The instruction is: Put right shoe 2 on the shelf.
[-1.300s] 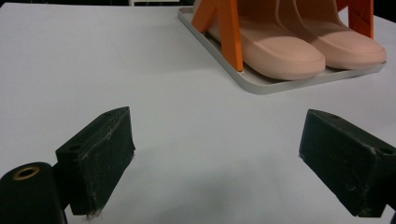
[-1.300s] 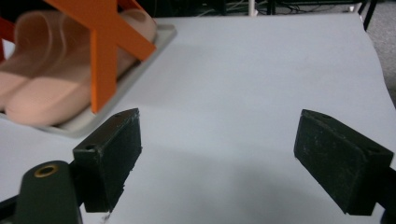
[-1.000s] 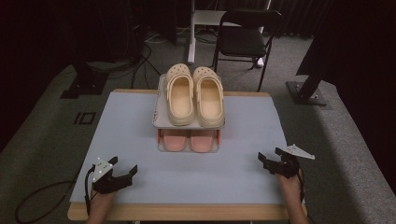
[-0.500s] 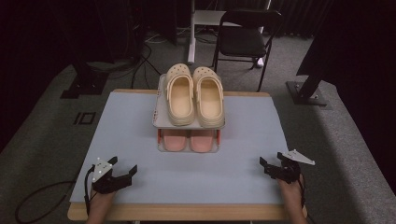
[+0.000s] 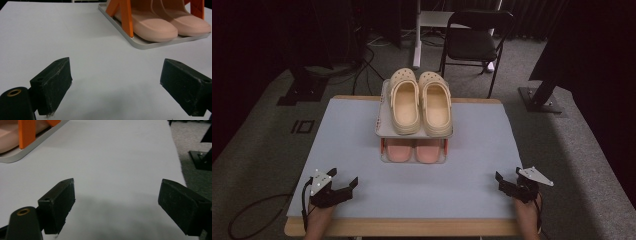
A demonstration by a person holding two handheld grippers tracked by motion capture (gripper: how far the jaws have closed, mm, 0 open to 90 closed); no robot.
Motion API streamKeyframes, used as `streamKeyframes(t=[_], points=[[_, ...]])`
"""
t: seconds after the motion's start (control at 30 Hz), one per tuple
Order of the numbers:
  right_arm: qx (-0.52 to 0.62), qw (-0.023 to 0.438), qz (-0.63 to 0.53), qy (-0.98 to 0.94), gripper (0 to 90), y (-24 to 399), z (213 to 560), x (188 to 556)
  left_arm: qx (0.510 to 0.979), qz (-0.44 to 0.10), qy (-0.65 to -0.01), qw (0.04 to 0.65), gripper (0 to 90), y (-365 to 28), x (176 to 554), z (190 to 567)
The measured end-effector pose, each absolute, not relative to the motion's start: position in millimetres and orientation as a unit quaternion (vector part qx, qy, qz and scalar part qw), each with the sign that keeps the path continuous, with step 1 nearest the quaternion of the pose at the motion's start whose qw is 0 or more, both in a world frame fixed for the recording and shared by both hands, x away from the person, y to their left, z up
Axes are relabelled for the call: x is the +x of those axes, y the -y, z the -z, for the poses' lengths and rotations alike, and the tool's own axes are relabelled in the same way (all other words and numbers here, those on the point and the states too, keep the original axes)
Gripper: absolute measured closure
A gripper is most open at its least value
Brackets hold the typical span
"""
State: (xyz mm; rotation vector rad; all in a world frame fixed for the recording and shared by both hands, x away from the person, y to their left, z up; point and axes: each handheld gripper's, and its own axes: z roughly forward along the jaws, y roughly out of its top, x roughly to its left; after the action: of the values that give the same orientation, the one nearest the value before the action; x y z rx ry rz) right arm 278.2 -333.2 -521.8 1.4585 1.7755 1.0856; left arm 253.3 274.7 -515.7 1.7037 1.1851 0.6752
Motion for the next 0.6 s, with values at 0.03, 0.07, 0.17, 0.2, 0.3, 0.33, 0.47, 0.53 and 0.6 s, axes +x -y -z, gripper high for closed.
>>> streamKeyframes(t=[0.03,0.07,0.17,0.2,0.3,0.33,0.47,0.53,0.6], points=[[0.549,0.298,-0.406,-0.668,13.6,333.7,521.9,277.2,0.693,-0.275,-0.482,0.46,10.0,-274.5,253.1,515.7],[0.55,0.301,-0.405,-0.665,13.6,334.1,521.7,275.7,0.693,-0.276,-0.482,0.46,10.0,-274.5,252.9,515.7],[0.557,0.31,-0.399,-0.659,13.6,336.0,522.0,275.0,0.693,-0.277,-0.483,0.458,10.0,-274.8,253.0,516.2],[0.559,0.311,-0.399,-0.657,13.7,336.1,521.9,274.9,0.693,-0.277,-0.484,0.458,10.0,-274.8,253.0,516.3],[0.567,0.316,-0.391,-0.652,13.7,335.4,522.3,275.5,0.692,-0.278,-0.485,0.458,10.0,-274.5,252.9,516.4],[0.569,0.317,-0.388,-0.652,13.7,335.1,522.4,275.7,0.692,-0.278,-0.484,0.458,10.0,-274.6,253.0,516.4],[0.57,0.316,-0.384,-0.654,13.9,334.8,522.8,276.5,0.691,-0.279,-0.486,0.457,10.0,-274.6,253.0,516.5],[0.57,0.317,-0.382,-0.655,14.0,334.5,523.1,276.8,0.691,-0.279,-0.487,0.457,10.0,-274.3,253.0,516.6],[0.571,0.313,-0.382,-0.656,14.1,334.3,523.2,277.2,0.69,-0.279,-0.488,0.456,10.1,-273.9,253.3,517.0]])
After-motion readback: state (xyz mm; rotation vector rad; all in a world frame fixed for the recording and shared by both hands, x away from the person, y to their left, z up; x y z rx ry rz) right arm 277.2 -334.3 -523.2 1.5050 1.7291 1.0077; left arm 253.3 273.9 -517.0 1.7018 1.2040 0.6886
